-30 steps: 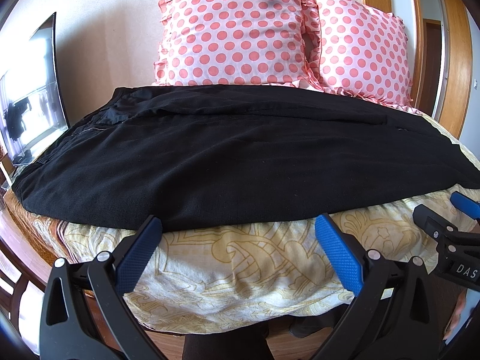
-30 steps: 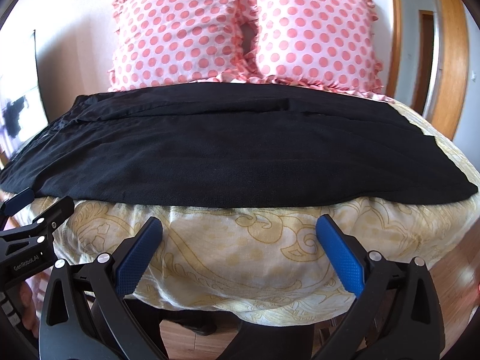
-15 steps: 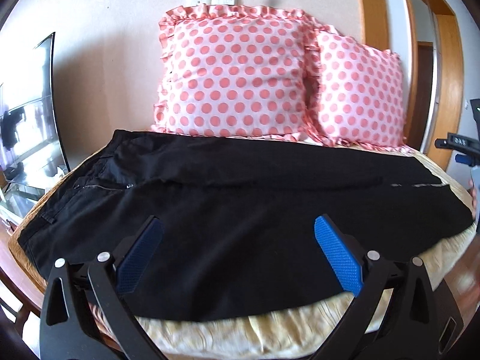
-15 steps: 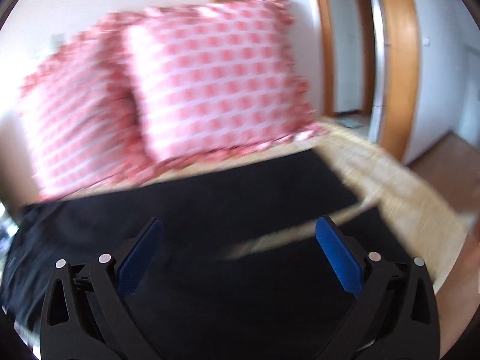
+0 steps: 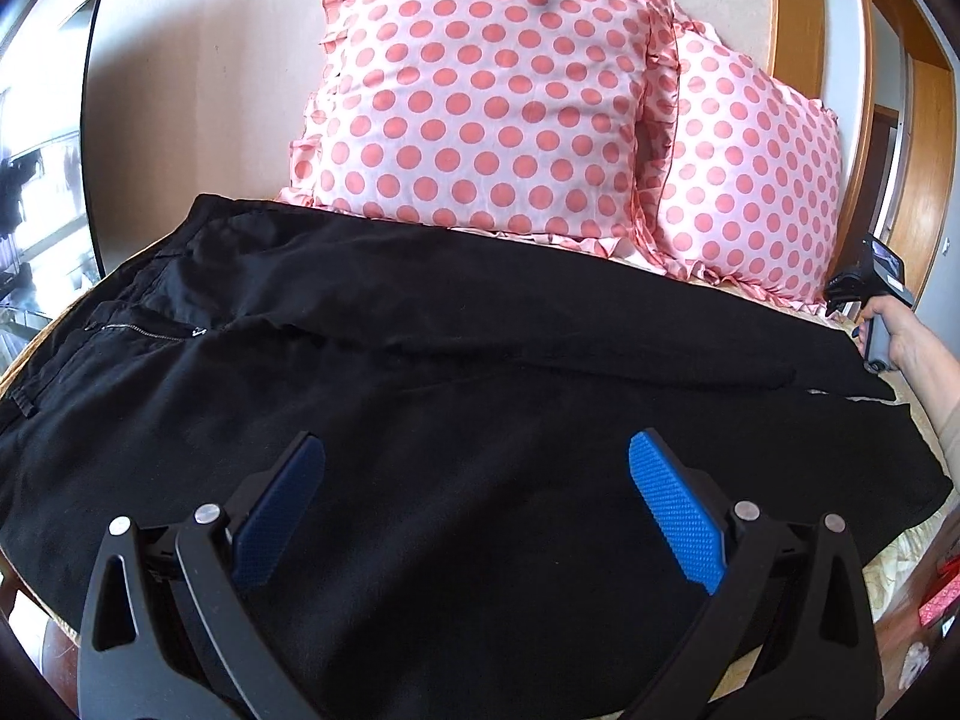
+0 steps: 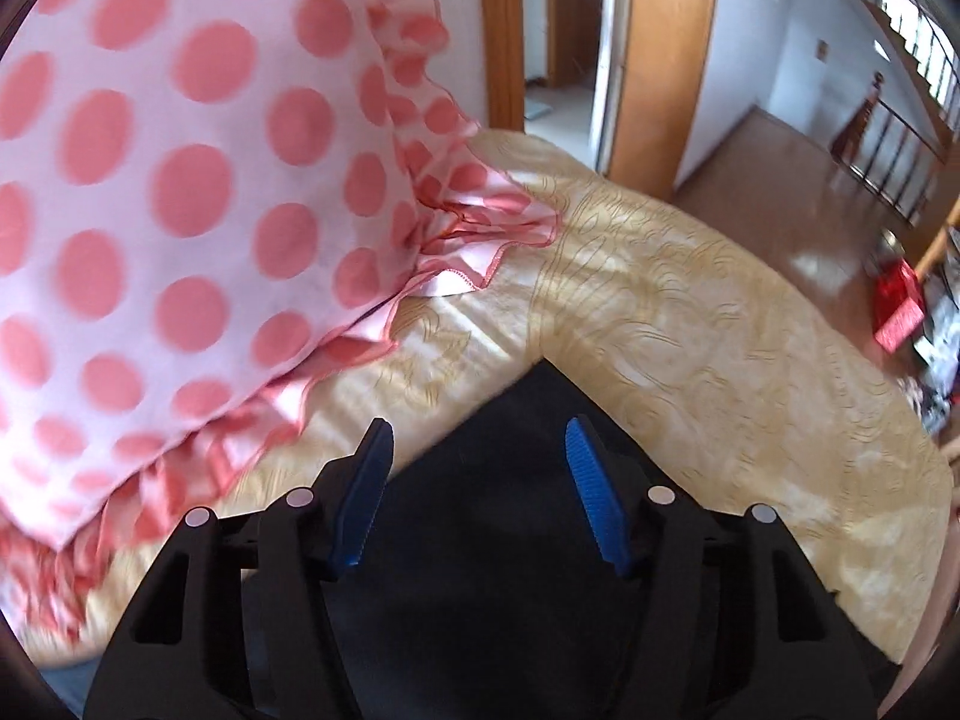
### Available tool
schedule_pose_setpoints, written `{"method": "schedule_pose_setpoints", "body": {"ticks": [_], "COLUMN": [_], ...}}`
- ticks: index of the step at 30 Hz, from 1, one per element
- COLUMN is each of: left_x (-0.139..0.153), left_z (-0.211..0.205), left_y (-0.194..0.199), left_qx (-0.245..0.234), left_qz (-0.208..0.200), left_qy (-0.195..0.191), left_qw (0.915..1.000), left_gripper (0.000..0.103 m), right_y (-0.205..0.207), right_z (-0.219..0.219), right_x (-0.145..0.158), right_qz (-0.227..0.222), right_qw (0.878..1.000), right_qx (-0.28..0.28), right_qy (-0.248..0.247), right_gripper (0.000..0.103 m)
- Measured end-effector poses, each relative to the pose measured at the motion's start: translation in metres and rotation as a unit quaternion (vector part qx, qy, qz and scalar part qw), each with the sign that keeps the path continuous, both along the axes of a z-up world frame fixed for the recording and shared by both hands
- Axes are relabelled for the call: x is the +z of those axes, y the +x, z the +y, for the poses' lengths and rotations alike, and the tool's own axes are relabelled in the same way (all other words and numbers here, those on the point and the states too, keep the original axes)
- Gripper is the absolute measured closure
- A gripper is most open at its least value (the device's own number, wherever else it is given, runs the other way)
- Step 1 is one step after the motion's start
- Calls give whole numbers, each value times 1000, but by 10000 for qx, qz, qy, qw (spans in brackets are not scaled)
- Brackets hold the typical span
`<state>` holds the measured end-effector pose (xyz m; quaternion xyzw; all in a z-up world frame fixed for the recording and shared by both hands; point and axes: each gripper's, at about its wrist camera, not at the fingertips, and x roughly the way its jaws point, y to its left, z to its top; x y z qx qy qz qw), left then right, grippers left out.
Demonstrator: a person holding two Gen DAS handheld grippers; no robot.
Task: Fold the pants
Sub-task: 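Move the right tool to the trouser leg ends and grasp them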
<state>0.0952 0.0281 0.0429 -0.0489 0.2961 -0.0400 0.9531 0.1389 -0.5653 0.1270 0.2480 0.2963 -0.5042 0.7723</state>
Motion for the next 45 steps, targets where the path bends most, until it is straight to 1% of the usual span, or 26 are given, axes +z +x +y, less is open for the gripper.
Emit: {"method": "schedule_pose_setpoints", "body": {"ticks": [3, 4, 6, 8, 9, 10, 12, 13, 14, 15, 16, 18, 21, 23, 26, 28, 30, 31, 33, 36, 39, 40, 42, 43, 44, 45], "left_x": [-5, -7, -9, -9, -9, -8, -7, -6, -6, -5, -5, -3, -1, 1, 2, 2, 2, 3, 3, 3, 4, 5, 7, 9, 11, 11], "left_z": [-1, -2, -2, -1, 1, 1, 2, 3, 4, 5, 7, 8, 12, 13, 13, 12, 11, 9, 7, 2, -5, -6, -7, -8, -8, -8], "left_y": [4, 5, 7, 8, 7, 6, 4, 2, 1, -1, -4, -7, -14, -20, -27, -31, -34, -36, -38, -41, -43, -45, -51, -55, -59, -59], "left_qx": [-35, -45, -66, -80, -89, -85, -74, -72, -70, -65, -60, -57, -51, -60, -87, -104, -121, -138, -172, -187, -229, -245, -276, -262, -212, -189], "left_qz": [56, 89, 124, 139, 126, 113, 84, 66, 54, 46, 37, 24, -17, -51, -81, -113, -138, -153, -178, -260, -362, -416, -563, -712, -827, -869], "left_qy": [71, 112, 127, 75, 34, 22, 16, 4, -9, -24, -47, -98, -173, -214, -266, -295, -313, -327, -322, -202, -25, 1, 38, 94, 175, 211], "left_qw": [10000, 9999, 9998, 9998, 9999, 9999, 9999, 10000, 10000, 10000, 10000, 9999, 9998, 9997, 9996, 9994, 9993, 9993, 9992, 9993, 9991, 9988, 9980, 9971, 9962, 9958], "left_gripper": [2, 2, 2, 2, 2, 2, 2, 2, 2, 2, 2, 2, 2, 2, 2, 2, 2, 2, 2, 2, 2, 2, 2, 2, 2, 2], "right_y": [16, 20, 23, 20, 16, 11, -2, -12, -24, -31, -44, -61, -96, -129, -170, -199, -229, -246, -268, -279, -278, -277, -283, -283, -284, -285], "right_z": [-13, -12, -8, -1, 0, 1, -2, -2, -3, -3, -2, 6, 31, 51, 76, 106, 132, 147, 161, 163, 158, 156, 157, 155, 156, 157], "right_x": [-12, -13, -17, -18, -18, -19, -18, -17, -17, -17, -18, -17, -14, -11, -10, -14, -22, -32, -50, -75, -88, -89, -93, -95, -96, -94], "right_qz": [252, 412, 604, 597, 597, 591, 320, 132, -173, -360, -692, -1021, -1543, -2081, -2495, -2610, -2759, -2774, -2724, -2616, -2656, -2714, -2894, -2996, -3121, -3168], "right_qw": [9992, 9984, 9971, 9967, 9965, 9963, 9981, 9989, 9994, 9991, 9974, 9946, 9873, 9756, 9631, 9576, 9518, 9511, 9538, 9574, 9547, 9526, 9452, 9406, 9350, 9331], "right_qx": [-272, -388, -438, -444, -450, -465, -377, -341, -267, -224, -137, -1, 347, 677, 1010, 1215, 1339, 1357, 1264, 1179, 1187, 1162, 1175, 1185, 1233, 1238], "right_qy": [136, -13, -173, -329, -369, -411, -369, -291, -140, -38, 116, 190, 128, 179, 58, -67, -62, -53, -6, 317, 630, 729, 953, 1074, 1142, 1164], "right_gripper": [40, 40, 43, 59, 64, 74, 84, 90, 94, 96, 98, 98, 98, 98, 98, 98, 98, 98, 98, 98, 98, 97, 88, 70, 58, 56]}}
